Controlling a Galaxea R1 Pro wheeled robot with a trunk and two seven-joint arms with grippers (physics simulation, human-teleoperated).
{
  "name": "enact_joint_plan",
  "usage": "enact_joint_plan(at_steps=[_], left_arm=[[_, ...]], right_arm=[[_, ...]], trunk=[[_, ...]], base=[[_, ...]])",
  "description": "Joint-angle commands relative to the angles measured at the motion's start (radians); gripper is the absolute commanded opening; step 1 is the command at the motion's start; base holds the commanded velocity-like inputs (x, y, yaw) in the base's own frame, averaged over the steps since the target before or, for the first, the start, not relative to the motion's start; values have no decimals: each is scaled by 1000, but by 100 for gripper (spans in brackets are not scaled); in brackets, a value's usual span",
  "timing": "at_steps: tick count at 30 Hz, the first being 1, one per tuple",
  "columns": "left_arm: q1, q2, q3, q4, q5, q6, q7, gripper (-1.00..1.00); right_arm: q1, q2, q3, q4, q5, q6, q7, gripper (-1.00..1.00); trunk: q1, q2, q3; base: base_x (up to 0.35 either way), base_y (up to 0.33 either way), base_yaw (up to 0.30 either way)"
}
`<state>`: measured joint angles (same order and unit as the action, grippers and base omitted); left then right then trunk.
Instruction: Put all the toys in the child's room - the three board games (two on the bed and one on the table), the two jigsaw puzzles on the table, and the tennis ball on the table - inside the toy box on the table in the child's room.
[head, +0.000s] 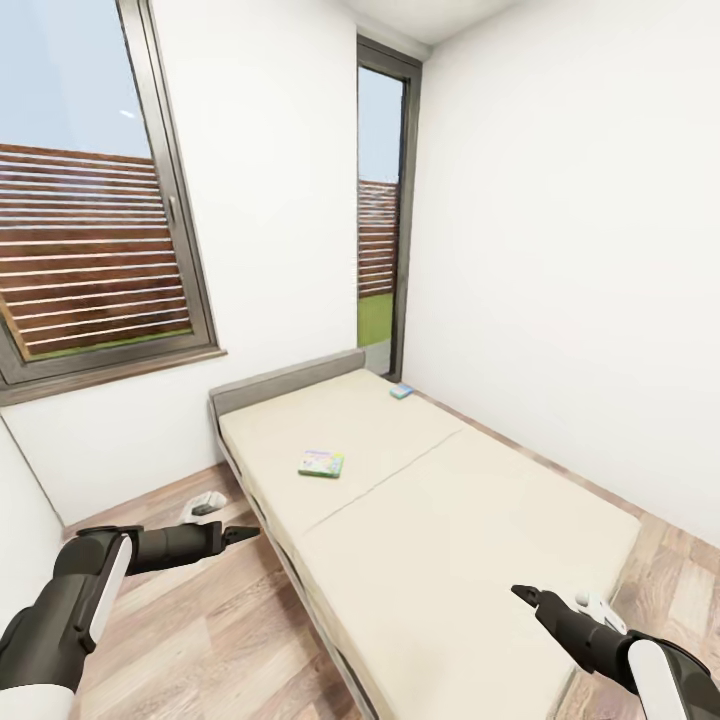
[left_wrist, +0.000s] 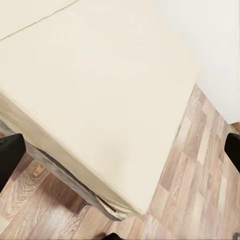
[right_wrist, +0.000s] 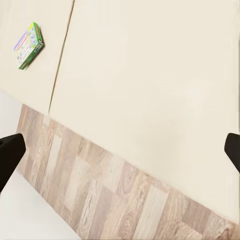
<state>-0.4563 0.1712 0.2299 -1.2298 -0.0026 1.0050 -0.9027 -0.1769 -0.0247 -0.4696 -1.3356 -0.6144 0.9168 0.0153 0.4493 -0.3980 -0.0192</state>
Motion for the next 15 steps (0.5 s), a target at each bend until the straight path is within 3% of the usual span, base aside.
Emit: enact_joint_plan(at_steps=[1, 15], left_arm=[[-1, 0, 1, 0, 0, 7, -4, 100], [-1, 0, 2, 0, 0, 7, -5, 100]], right_arm=[[-1, 0, -1, 0, 0, 5, 2, 100], [-1, 0, -2, 0, 0, 5, 2, 100]], trunk=[[1, -2, -1], [1, -2, 1]], base=[[1, 1, -108], [0, 0, -36]])
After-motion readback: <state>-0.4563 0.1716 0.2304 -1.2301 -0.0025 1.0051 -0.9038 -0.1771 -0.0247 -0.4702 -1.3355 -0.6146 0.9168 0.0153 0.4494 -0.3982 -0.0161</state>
